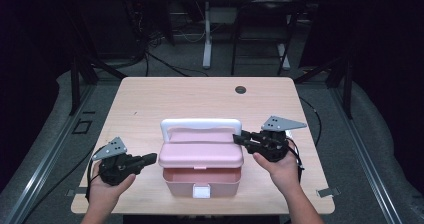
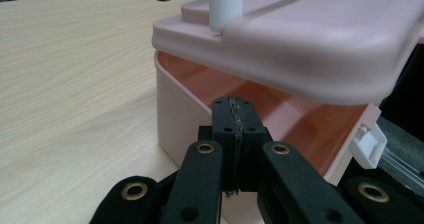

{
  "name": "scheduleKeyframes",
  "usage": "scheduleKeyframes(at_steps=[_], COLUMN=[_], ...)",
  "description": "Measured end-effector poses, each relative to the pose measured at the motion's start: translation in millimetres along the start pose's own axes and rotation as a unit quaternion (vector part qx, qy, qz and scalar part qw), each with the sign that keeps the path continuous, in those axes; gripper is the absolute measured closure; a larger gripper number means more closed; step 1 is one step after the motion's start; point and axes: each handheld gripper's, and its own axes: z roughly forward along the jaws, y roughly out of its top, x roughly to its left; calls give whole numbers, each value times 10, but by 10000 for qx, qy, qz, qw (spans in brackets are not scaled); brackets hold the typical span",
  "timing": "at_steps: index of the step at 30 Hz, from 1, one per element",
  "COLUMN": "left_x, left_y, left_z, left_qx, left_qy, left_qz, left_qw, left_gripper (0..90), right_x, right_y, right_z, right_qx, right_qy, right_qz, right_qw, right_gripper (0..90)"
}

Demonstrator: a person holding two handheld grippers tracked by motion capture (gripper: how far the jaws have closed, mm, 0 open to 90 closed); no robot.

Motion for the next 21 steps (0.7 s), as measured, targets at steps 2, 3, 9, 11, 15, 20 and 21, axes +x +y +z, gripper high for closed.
scheduleKeyframes(at_steps=[2,3,9,11,15,20,21], left_x=[-9,-15,-67,-98,-146,-211,-218], left_y=[-18,-24,-28,-11,8,28,28], left_z=[0,0,42,90,153,199,202], left_qx=[9,24,43,82,136,208,201], left_qy=[1,-17,-115,-189,-273,-377,-394], left_qz=[-22,-29,-6,32,66,125,134], left_qw=[10000,10000,9999,9998,9995,9990,9989], left_gripper=[900,900,900,900,900,900,900], right_x=[0,1,2,3,4,4,5], right_y=[5,6,6,5,4,-3,-4], right_z=[0,1,3,3,3,2,2], right_qx=[-1,-4,-3,1,11,14,16], right_qy=[3,6,-1,-17,-24,-24,-23], right_qz=[18,32,31,13,-7,-6,-9], right_qw=[10000,10000,10000,10000,10000,10000,10000], right_gripper=[745,745,745,745,745,745,745])
